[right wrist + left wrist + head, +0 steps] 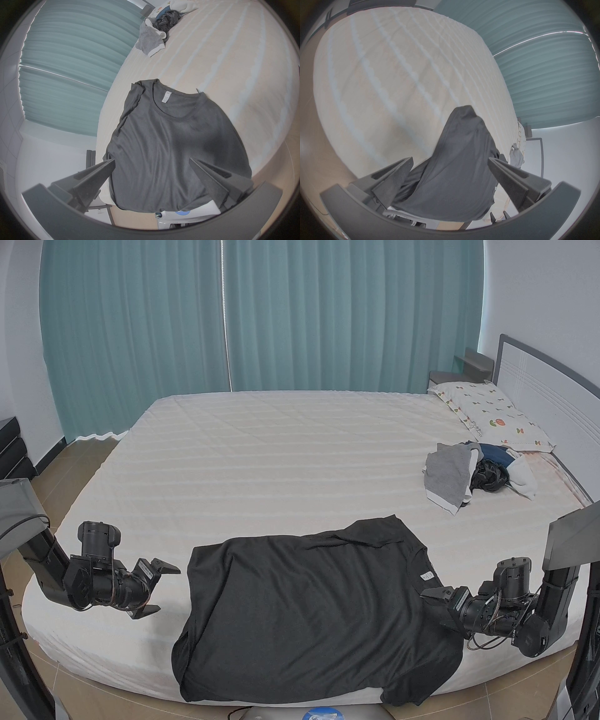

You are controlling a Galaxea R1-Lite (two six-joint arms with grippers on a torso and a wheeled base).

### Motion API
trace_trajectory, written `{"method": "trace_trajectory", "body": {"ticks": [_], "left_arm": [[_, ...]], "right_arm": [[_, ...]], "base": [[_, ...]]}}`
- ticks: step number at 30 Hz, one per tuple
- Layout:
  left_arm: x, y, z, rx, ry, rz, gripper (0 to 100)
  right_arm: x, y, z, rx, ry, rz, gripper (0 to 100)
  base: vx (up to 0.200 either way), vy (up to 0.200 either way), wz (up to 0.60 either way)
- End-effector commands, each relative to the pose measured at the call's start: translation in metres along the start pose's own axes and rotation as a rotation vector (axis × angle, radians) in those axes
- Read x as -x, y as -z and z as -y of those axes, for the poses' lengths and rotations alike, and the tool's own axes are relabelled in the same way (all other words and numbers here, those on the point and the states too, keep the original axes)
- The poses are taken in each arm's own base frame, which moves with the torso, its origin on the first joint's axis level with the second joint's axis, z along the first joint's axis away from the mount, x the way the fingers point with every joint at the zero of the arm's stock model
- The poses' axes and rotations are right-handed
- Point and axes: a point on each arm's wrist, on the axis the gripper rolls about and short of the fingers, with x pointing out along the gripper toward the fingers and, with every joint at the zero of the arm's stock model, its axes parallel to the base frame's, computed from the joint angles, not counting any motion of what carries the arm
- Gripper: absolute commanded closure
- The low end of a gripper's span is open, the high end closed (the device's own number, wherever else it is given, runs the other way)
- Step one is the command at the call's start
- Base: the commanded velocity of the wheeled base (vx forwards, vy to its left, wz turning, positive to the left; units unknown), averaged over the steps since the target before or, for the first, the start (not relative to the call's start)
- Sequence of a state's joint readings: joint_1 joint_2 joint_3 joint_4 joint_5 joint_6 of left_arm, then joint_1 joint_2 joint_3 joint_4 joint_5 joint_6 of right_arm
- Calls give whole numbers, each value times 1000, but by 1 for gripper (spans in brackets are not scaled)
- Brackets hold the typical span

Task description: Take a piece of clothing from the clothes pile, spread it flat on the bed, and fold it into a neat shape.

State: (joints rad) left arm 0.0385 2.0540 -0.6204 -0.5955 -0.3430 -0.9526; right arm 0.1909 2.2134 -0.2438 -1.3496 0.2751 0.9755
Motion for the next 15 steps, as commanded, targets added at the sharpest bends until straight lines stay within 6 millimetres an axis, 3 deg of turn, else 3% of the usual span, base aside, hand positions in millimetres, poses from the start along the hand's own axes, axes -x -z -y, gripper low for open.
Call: {"method": "trace_trajectory", "body": {"ticks": [1, 10, 15], "left_arm": [[-2, -7, 8, -10, 16, 33, 0], [-39, -24, 28, -53, -32, 186, 0], [-66, -32, 56, -106, 36, 209, 0]], "right_arm": [[-1, 1, 0, 2, -1, -5, 0], [0, 2, 0, 2, 0, -7, 0], [0, 2, 0, 2, 1, -5, 0]], "base": [[0, 0, 0], [0, 0, 0], [0, 0, 0]]}}
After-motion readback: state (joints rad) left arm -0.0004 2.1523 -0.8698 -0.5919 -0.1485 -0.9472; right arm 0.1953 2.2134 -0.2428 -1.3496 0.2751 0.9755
